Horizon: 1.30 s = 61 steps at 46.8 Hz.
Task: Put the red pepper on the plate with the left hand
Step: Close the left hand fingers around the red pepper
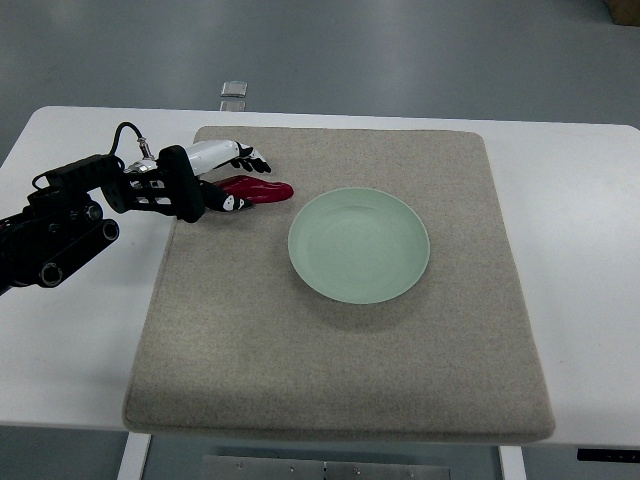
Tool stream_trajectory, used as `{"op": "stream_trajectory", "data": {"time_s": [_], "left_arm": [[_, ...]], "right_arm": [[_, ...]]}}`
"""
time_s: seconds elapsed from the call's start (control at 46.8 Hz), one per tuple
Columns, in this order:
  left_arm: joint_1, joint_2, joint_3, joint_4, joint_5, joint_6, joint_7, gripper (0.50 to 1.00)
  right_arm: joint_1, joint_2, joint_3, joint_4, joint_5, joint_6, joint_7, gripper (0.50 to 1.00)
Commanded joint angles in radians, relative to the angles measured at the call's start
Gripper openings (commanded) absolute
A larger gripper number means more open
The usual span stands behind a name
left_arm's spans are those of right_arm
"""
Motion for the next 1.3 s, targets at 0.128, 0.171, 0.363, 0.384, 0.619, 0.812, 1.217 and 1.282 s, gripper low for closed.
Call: {"op": "stream_trajectory", "data": {"time_s": [0.128, 0.171, 0.363, 0.384, 0.619, 0.812, 1.217, 1.282], "left_arm": [[-0.007, 0.003, 0.0, 0.002, 0.0, 0.0, 0.0, 0.737], [-0.009, 0.005, 0.0, 0.002, 0.0, 0.0, 0.0, 0.737], [-0.009, 0.008, 0.002, 0.003, 0.0, 0.0, 0.0, 0.737], [-0.009, 0.008, 0.003, 0.003, 0.0, 0.0, 0.0, 0.735], [-0.009, 0.009, 0.02, 0.008, 0.0, 0.0, 0.0, 0.705], [-0.009, 0.009, 0.02, 0.011, 0.0, 0.0, 0.0, 0.639], [-0.01, 0.008, 0.02, 0.011, 0.0, 0.0, 0.0, 0.5], [-0.009, 0.006, 0.02, 0.011, 0.0, 0.0, 0.0, 0.5]], "right_arm": [[0.0, 0.0, 0.0, 0.0, 0.0, 0.0, 0.0, 0.928], [0.0, 0.0, 0.0, 0.0, 0.0, 0.0, 0.0, 0.928], [0.0, 0.0, 0.0, 0.0, 0.0, 0.0, 0.0, 0.928], [0.0, 0.0, 0.0, 0.0, 0.0, 0.0, 0.0, 0.928], [0.0, 0.0, 0.0, 0.0, 0.0, 0.0, 0.0, 0.928], [0.0, 0.0, 0.0, 0.0, 0.0, 0.002, 0.0, 0.928], [0.0, 0.0, 0.0, 0.0, 0.0, 0.0, 0.0, 0.928], [0.0, 0.0, 0.0, 0.0, 0.0, 0.0, 0.0, 0.928]]}}
